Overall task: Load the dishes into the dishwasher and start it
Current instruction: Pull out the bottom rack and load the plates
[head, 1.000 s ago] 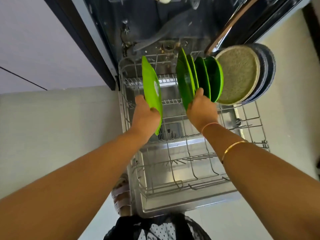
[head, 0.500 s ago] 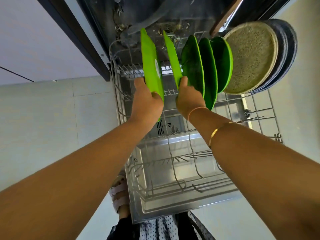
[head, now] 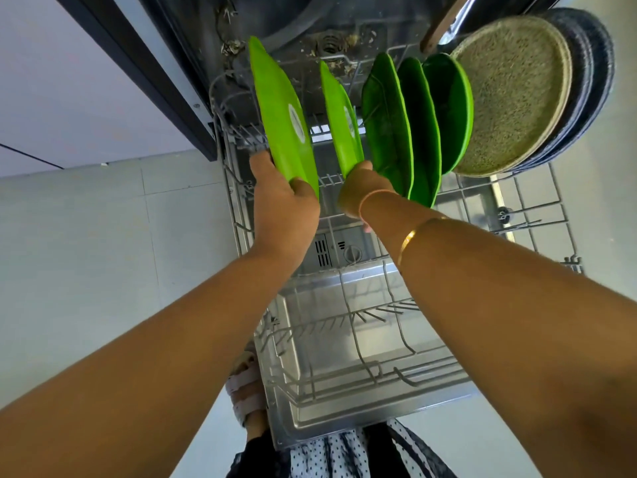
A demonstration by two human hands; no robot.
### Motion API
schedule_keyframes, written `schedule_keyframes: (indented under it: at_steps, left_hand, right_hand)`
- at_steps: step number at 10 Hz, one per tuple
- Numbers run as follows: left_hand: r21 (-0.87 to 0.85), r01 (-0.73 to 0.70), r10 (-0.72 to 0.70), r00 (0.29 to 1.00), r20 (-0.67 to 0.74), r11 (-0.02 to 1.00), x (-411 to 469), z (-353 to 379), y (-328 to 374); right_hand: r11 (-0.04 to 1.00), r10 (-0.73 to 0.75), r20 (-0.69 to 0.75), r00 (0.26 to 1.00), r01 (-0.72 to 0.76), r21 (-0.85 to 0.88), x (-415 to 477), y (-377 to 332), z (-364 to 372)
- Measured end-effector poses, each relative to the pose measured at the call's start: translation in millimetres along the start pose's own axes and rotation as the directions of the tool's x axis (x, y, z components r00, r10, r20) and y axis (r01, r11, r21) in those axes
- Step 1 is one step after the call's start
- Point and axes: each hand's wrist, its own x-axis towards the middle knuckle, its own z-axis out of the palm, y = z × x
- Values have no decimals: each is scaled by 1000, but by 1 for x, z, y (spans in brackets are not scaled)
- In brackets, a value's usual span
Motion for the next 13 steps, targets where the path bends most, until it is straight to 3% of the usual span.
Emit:
schedule_keyframes:
  at_steps: [1, 2, 3, 4, 5, 7, 10, 13]
  left_hand:
    - [-18, 4, -4, 1000, -8, 1000, 2, 1, -4]
    - [-43, 19, -18, 1000, 21, 999, 3, 1, -6]
    - [-52, 22, -19, 999, 42, 998, 2, 0, -6]
    - [-55, 7, -5, 999, 41, 998, 2, -1, -9]
    - [-70, 7, -4, 999, 41, 998, 4, -1, -11]
    - [-158, 51, -50, 999, 11, 986, 11, 10, -19]
    - [-361, 278, -292, 956, 16, 890, 34, 37, -33]
    - [-262, 362, -358, 931, 63, 895, 39, 47, -57]
  right_hand:
    - [988, 44, 105, 993, -59, 144, -4, -2, -1]
    - [989, 52, 92, 994, -38, -143, -14, 2, 7]
    - [994, 77, 148, 986, -87, 61, -1, 14, 5]
    - [982, 73, 160, 984, -99, 160, 8, 19, 8]
    - [985, 100, 159, 982, -121, 127, 8, 27, 12]
    - [989, 53, 114, 992, -68, 132, 2, 37, 8]
    - [986, -150, -42, 988, 146, -83, -4, 29, 7]
    - [965, -250, -201, 947, 226, -132, -8, 25, 11]
